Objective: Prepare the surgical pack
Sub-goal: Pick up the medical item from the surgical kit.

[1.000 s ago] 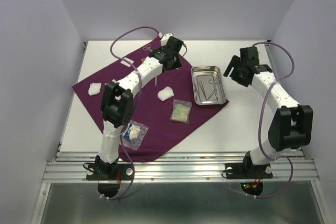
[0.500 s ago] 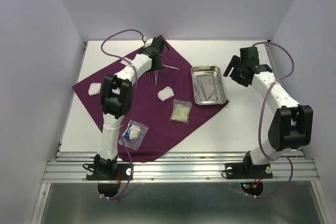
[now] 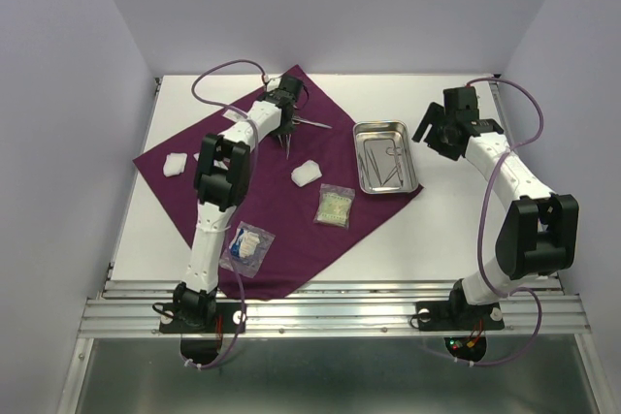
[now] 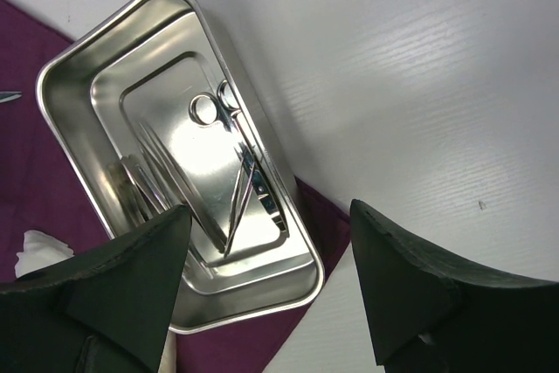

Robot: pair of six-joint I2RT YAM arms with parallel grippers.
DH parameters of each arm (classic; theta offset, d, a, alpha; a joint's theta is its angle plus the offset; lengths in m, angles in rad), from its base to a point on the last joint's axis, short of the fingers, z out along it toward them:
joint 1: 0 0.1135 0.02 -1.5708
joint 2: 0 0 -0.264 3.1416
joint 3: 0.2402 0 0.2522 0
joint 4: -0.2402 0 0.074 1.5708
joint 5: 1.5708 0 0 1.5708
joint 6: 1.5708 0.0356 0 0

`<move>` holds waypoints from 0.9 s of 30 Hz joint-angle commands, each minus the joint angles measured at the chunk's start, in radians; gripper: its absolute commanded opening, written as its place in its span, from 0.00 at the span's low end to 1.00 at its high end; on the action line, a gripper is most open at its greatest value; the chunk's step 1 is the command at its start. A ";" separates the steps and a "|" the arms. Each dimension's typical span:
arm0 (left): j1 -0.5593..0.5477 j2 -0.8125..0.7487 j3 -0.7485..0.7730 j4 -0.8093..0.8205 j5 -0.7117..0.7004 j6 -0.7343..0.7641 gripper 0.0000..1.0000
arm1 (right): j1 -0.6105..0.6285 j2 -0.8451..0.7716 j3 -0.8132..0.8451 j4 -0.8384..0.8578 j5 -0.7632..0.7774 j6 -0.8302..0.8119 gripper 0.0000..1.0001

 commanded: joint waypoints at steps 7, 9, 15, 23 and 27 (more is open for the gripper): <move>0.013 -0.049 -0.051 0.002 -0.017 -0.007 0.20 | 0.002 0.002 0.015 0.025 -0.017 0.001 0.78; 0.013 -0.087 -0.066 0.007 -0.017 -0.011 0.13 | 0.002 0.005 0.017 0.025 -0.017 0.001 0.78; 0.011 -0.237 -0.152 0.018 -0.006 -0.031 0.01 | 0.002 0.008 0.026 0.025 -0.022 0.001 0.78; -0.058 -0.464 -0.333 0.088 0.132 -0.053 0.01 | 0.002 0.017 0.009 0.034 -0.026 0.006 0.78; -0.156 -0.503 -0.336 0.094 0.180 -0.076 0.00 | 0.002 0.022 0.002 0.042 -0.037 0.012 0.78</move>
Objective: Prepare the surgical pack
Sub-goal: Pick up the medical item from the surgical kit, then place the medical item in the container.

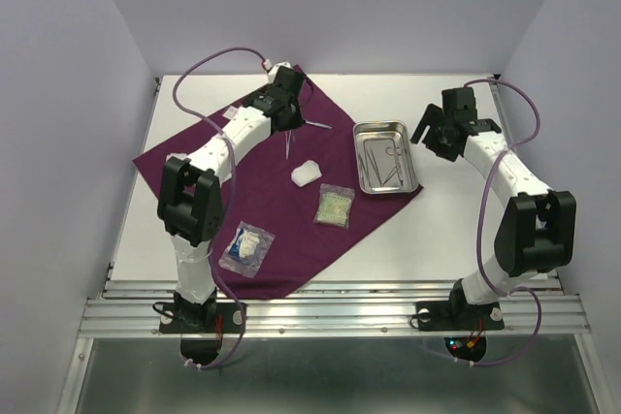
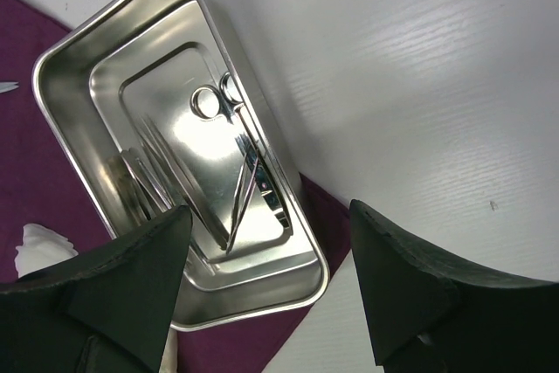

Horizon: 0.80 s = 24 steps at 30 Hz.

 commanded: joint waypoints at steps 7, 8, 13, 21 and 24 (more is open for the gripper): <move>-0.242 0.003 0.058 0.091 0.205 -0.122 0.00 | 0.002 -0.011 -0.008 0.045 -0.017 0.011 0.78; -0.253 0.015 0.076 0.103 0.210 -0.134 0.00 | 0.002 -0.014 -0.011 0.044 -0.014 0.008 0.78; -0.325 0.104 0.113 0.152 0.197 -0.220 0.00 | 0.002 -0.037 -0.025 0.044 -0.008 0.006 0.78; -0.362 0.216 0.130 0.243 0.174 -0.347 0.01 | 0.002 -0.073 -0.041 0.027 0.008 -0.006 0.78; -0.363 0.236 0.137 0.252 0.188 -0.355 0.09 | 0.002 -0.089 -0.048 0.025 0.014 -0.004 0.78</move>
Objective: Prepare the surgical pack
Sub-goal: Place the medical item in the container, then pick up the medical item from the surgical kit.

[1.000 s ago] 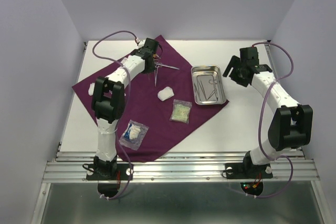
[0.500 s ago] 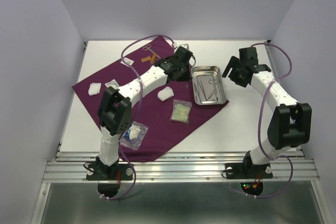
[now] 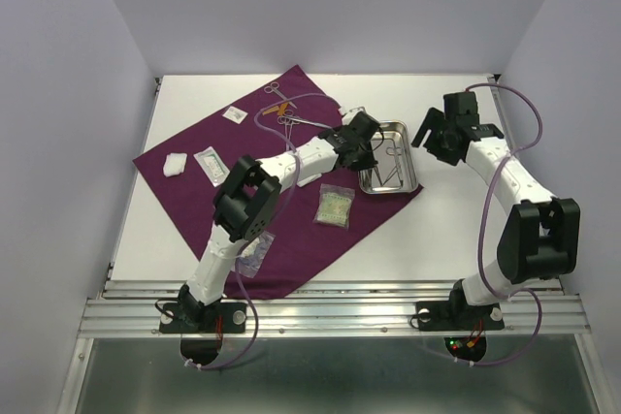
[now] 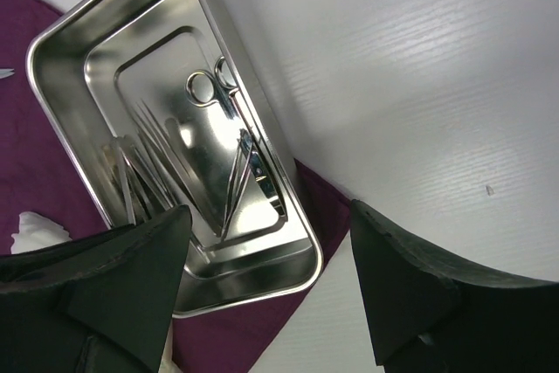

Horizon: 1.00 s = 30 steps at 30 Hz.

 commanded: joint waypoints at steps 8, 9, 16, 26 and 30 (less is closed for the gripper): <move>-0.001 -0.005 0.047 0.059 0.011 -0.042 0.40 | 0.002 -0.052 -0.003 0.018 0.019 -0.002 0.78; -0.001 -0.009 0.047 0.059 0.011 -0.039 0.42 | 0.002 -0.049 -0.003 0.016 0.018 -0.002 0.78; 0.002 -0.087 0.100 -0.008 -0.095 0.037 0.42 | 0.002 -0.048 0.005 0.015 0.021 -0.002 0.78; 0.160 -0.138 0.097 -0.156 -0.334 0.195 0.40 | 0.002 -0.040 0.011 0.016 0.013 0.001 0.78; 0.238 -0.086 0.151 -0.213 -0.362 0.243 0.39 | 0.002 -0.038 0.011 0.021 0.010 0.000 0.78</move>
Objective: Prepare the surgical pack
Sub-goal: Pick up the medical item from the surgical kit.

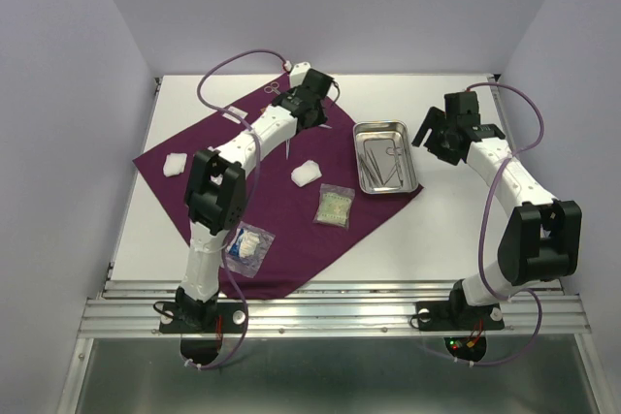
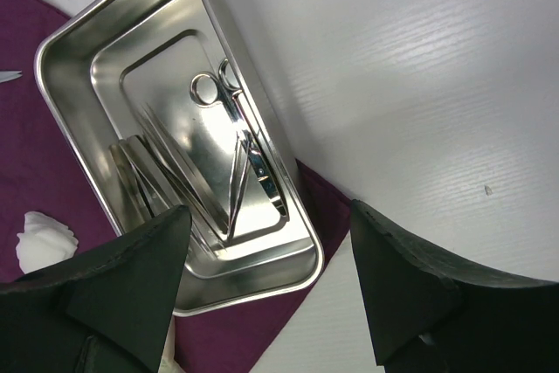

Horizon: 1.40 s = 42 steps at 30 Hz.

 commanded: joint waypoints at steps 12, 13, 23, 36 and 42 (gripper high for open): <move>0.179 0.196 0.164 -0.150 0.018 0.188 0.53 | 0.002 -0.003 0.029 0.008 0.010 -0.005 0.78; 0.181 0.203 0.161 -0.149 0.024 0.191 0.53 | 0.002 -0.002 0.029 0.008 0.010 -0.005 0.78; 0.193 0.261 0.121 -0.135 0.035 0.192 0.52 | 0.002 0.009 0.038 0.010 0.001 -0.002 0.78; 0.222 0.235 0.093 -0.126 0.079 0.183 0.22 | 0.002 0.011 0.033 0.008 0.001 -0.002 0.78; 0.222 0.079 0.020 -0.115 0.072 0.176 0.16 | 0.002 0.026 0.046 0.016 -0.013 0.006 0.78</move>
